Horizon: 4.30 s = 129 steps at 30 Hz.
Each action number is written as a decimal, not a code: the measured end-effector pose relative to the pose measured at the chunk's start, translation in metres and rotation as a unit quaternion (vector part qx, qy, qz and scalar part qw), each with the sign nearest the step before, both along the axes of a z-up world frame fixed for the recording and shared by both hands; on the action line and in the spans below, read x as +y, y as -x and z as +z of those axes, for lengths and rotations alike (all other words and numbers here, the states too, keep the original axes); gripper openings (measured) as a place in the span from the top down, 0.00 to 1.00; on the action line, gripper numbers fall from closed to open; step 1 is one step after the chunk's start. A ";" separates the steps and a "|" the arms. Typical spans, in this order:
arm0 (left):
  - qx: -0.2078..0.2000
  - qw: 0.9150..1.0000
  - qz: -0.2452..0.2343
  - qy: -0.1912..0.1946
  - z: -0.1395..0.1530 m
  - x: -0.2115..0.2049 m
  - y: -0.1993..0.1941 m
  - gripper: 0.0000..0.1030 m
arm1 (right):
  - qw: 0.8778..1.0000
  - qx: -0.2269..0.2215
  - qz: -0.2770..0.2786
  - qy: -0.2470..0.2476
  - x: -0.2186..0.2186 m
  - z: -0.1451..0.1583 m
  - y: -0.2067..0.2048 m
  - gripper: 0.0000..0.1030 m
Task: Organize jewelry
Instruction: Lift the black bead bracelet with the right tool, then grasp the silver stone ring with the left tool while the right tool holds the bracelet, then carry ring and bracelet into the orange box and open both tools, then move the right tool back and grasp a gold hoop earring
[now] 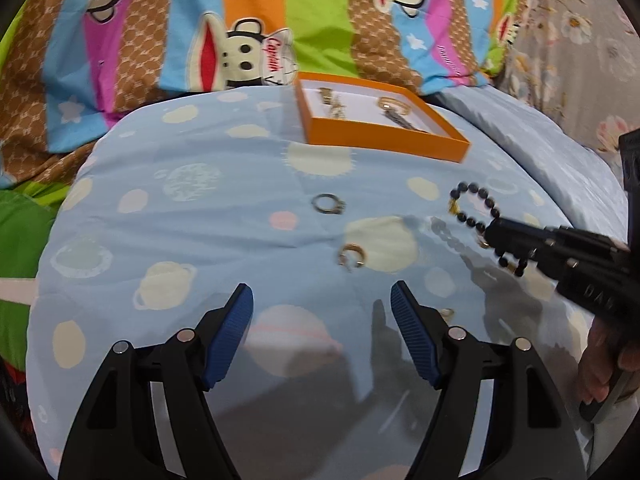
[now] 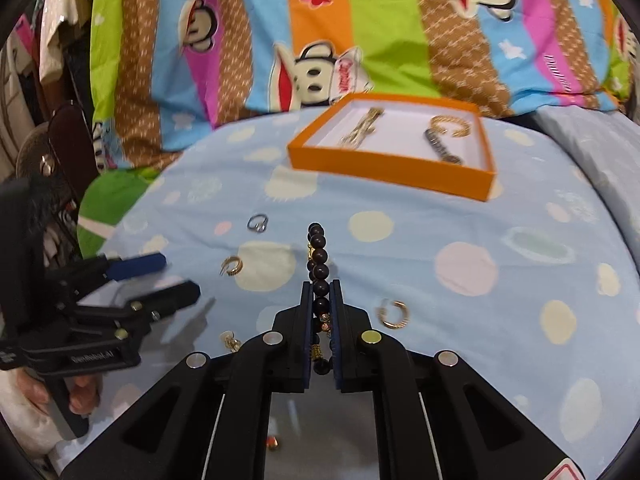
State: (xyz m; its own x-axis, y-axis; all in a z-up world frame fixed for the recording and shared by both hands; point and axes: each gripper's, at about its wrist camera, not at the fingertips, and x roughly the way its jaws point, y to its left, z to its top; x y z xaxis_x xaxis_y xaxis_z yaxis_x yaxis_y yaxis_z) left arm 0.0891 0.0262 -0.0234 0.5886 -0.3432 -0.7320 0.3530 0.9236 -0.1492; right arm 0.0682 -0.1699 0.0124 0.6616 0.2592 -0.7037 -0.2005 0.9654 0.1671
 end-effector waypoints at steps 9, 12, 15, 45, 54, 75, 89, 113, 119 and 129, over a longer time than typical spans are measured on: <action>0.004 0.998 -0.062 0.007 0.000 -0.033 0.024 0.33 | 0.998 0.000 -0.057 -0.025 -0.043 -0.009 0.036 0.93; 0.005 0.998 -0.068 0.010 0.000 -0.037 0.030 0.33 | 0.997 0.005 -0.064 -0.033 -0.049 -0.013 0.040 0.93; 0.005 0.997 -0.074 0.012 0.000 -0.042 0.037 0.33 | 0.997 0.008 -0.067 -0.037 -0.051 -0.016 0.041 0.93; 0.018 0.999 0.032 -0.037 -0.009 -0.040 -0.084 0.48 | 0.996 0.019 -0.067 -0.046 -0.054 -0.022 0.040 0.93; 0.015 0.999 0.028 -0.027 -0.008 -0.037 -0.081 0.79 | 0.996 0.020 -0.069 -0.048 -0.055 -0.023 0.040 0.93; -0.033 0.999 -0.027 -0.003 0.074 -0.093 -0.175 0.79 | 0.996 0.011 -0.064 -0.067 -0.064 0.040 -0.143 0.93; 0.053 0.997 -0.040 -0.042 0.012 -0.141 -0.305 0.79 | 0.987 0.121 -0.090 -0.054 -0.065 -0.019 -0.298 0.93; -0.018 0.999 0.025 0.039 0.072 -0.018 -0.164 0.32 | 0.996 -0.045 -0.082 -0.004 -0.077 0.048 -0.084 0.67; -0.023 0.999 0.019 0.017 0.050 -0.010 -0.080 0.32 | 0.997 -0.033 -0.071 -0.002 -0.060 0.020 -0.006 0.67; -0.048 0.998 0.021 -0.036 0.017 -0.034 -0.009 0.32 | 0.997 -0.018 -0.074 0.001 -0.040 -0.007 0.029 0.67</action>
